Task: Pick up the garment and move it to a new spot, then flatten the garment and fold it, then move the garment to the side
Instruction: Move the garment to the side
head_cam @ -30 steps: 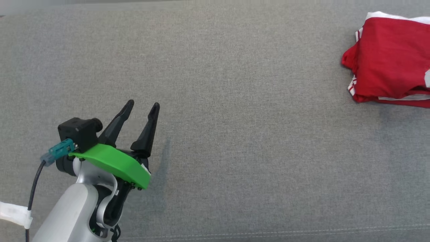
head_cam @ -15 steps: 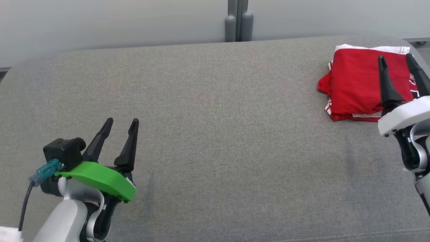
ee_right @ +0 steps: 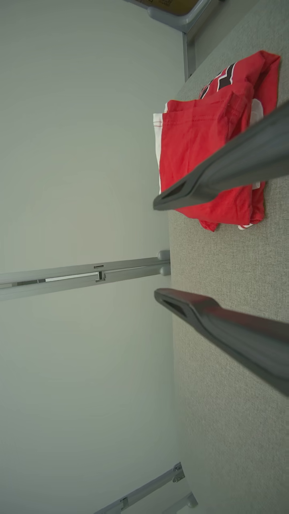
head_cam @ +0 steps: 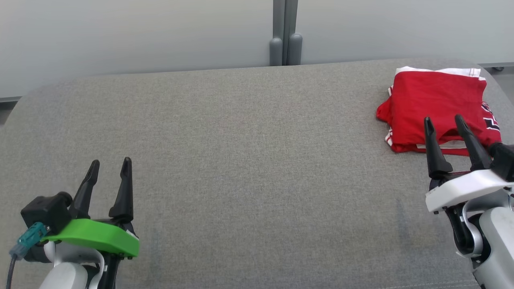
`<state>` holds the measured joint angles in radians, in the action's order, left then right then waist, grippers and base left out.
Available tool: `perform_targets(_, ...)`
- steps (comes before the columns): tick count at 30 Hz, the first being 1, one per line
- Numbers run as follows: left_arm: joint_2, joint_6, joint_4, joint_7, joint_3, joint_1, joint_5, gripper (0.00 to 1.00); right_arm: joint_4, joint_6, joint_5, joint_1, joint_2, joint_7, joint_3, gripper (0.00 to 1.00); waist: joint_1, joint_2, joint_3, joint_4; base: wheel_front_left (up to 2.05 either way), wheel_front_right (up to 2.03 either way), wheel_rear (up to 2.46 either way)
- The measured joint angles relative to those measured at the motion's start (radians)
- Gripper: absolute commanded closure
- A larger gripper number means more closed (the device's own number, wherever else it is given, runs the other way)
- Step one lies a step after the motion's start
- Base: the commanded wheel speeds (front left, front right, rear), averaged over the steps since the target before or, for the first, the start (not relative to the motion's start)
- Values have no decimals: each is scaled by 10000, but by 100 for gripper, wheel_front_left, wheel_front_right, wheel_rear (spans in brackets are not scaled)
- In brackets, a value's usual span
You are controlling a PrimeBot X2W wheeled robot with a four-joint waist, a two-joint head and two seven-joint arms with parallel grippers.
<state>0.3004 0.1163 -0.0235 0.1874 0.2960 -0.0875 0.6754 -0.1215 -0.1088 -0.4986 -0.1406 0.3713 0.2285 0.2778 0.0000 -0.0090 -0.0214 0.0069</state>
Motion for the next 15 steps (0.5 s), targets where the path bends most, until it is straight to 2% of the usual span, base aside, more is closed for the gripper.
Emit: perform_targets(15, -226, 29, 10, 222, -104, 480, -134, 0, 803, -92, 351, 936, -313, 102, -280, 0, 0, 0, 3, 7, 0, 0, 0)
